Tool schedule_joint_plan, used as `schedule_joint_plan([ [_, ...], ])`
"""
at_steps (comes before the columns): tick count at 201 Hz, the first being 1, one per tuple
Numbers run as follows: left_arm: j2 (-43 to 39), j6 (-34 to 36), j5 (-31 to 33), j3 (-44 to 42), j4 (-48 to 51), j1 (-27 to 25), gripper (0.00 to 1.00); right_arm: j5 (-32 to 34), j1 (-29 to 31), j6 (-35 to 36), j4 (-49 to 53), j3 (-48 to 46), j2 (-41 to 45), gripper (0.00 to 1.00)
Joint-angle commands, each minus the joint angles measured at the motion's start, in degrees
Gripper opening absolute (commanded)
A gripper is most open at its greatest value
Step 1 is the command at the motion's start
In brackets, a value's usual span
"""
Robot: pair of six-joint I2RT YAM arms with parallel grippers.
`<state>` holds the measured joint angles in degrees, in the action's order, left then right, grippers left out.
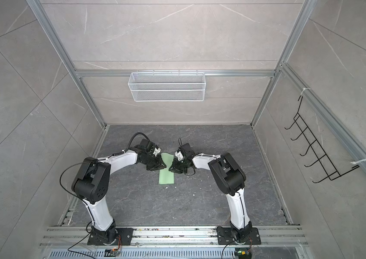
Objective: Fold a paper plane with a square sheet of paper (pick it up from the middle)
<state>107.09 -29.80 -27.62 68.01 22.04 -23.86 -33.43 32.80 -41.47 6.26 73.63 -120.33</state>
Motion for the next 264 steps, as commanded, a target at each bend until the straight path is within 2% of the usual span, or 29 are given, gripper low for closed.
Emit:
schedule_joint_plan([
  [1, 1.3, 1.5, 1.9, 0.4, 1.5, 0.1, 0.19, 5.4, 0.3, 1.0, 5.6, -0.8, -3.6, 0.22],
  [150, 5.3, 0.1, 5.7, 0.3, 3.6, 0.2, 0.16, 4.6, 0.2, 1.2, 5.4, 0.5, -3.4, 0.22],
  [184, 6.7, 0.0, 7.1, -0.2, 5.2, 0.1, 0.16, 3.6, -0.1, 0.6, 3.3, 1.1, 1.0, 0.25],
  [217, 7.6, 0.2, 8.4, -0.7, 6.5, 0.1, 0.16, 3.8, -1.3, -0.3, -1.9, -2.5, 8.7, 0.32],
  [242, 8.0, 0.2, 8.8, -0.9, 6.7, 0.1, 0.15, 7.7, -1.5, 1.8, -0.8, -3.8, 12.1, 0.30],
  [264, 8.3, 0.1, 8.5, -0.9, 6.4, 0.1, 0.15, 7.9, -1.0, 1.8, 0.0, -3.6, 10.7, 0.25],
])
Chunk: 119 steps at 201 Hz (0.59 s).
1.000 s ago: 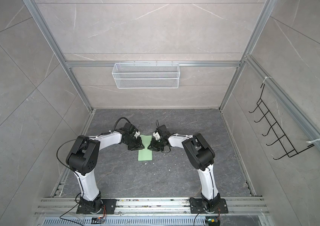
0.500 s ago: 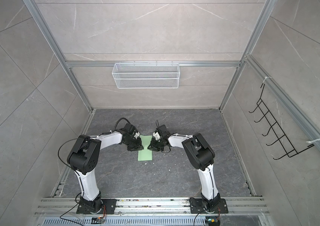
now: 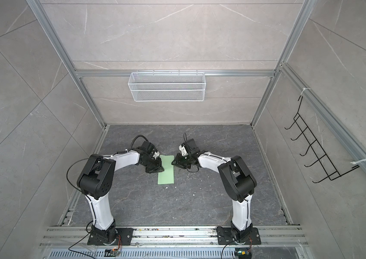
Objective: Fold a paper plane with a square sheet of paper (pick it up from the middle)
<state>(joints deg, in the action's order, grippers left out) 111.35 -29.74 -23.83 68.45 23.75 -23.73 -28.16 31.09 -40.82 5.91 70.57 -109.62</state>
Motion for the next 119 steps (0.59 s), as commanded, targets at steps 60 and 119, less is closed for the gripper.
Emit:
schedule_joint_plan([
  [60, 3.6, -0.9, 4.8, -1.5, 4.5, 0.0, 0.16, -0.3, 3.8, -0.2, -0.1, 3.9, -7.1, 0.21],
  [119, 2.2, -3.6, 3.3, -1.8, 2.1, 0.0, 0.21, 0.9, 3.7, 0.4, 0.2, 4.2, -8.0, 0.23],
])
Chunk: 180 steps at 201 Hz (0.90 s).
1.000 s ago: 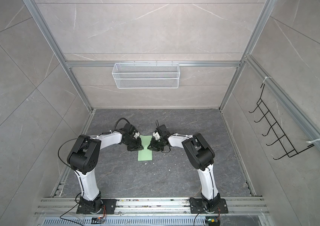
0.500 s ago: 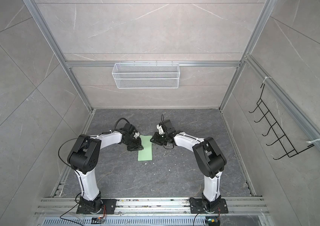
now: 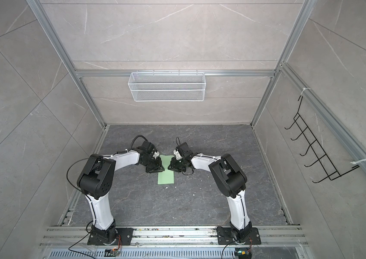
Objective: Fold a paper plane with a square sheet of paper (pick it up from the middle)
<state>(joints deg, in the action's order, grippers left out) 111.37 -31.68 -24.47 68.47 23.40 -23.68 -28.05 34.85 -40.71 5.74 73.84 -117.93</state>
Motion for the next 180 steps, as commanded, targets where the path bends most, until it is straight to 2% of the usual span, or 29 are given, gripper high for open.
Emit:
schedule_joint_plan([
  [1, 2.1, -1.8, 3.9, -1.8, 2.5, 0.0, 0.21, 0.8, -0.1, 0.3, 0.4, 0.9, 0.3, 0.23],
  [94, -1.0, -6.1, 0.4, -3.0, -2.2, 0.0, 0.27, 0.0, -0.1, 1.4, 3.7, 2.7, -3.4, 0.22],
  [180, -5.9, -4.4, -3.9, -4.6, -9.0, -0.7, 0.28, 1.0, -0.2, 2.6, 6.3, 3.0, -5.2, 0.19],
])
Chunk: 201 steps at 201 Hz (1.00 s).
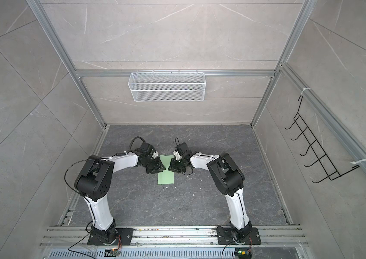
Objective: Fold a paper plane with a square sheet of paper (pick it up from the middle)
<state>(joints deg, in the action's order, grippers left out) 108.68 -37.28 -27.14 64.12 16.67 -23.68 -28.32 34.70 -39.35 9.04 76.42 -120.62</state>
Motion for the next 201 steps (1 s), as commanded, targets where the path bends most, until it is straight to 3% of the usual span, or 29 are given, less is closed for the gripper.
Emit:
schedule_joint_plan([
  [1, -3.3, 1.2, -1.2, -0.2, -2.3, -0.7, 0.27, 1.2, -0.1, 1.3, 3.1, 0.5, -2.5, 0.19],
  [73, -0.9, 5.1, 1.9, 2.2, -1.0, -1.6, 0.21, 1.9, -0.2, 1.4, 4.2, 0.5, -3.4, 0.14],
  [99, 0.7, 5.9, 5.7, 4.5, 2.0, -2.0, 0.20, 2.2, -0.2, 1.5, 4.6, 0.7, -3.6, 0.14],
  [144, 2.6, 4.0, 13.1, 6.5, 6.2, -2.1, 0.17, 2.6, -0.4, 1.6, 4.9, 0.3, -3.7, 0.14],
  [201, 2.9, 2.5, 15.6, 5.7, 7.1, -2.0, 0.16, 2.1, -0.9, 1.1, 3.6, -0.7, -3.4, 0.14],
])
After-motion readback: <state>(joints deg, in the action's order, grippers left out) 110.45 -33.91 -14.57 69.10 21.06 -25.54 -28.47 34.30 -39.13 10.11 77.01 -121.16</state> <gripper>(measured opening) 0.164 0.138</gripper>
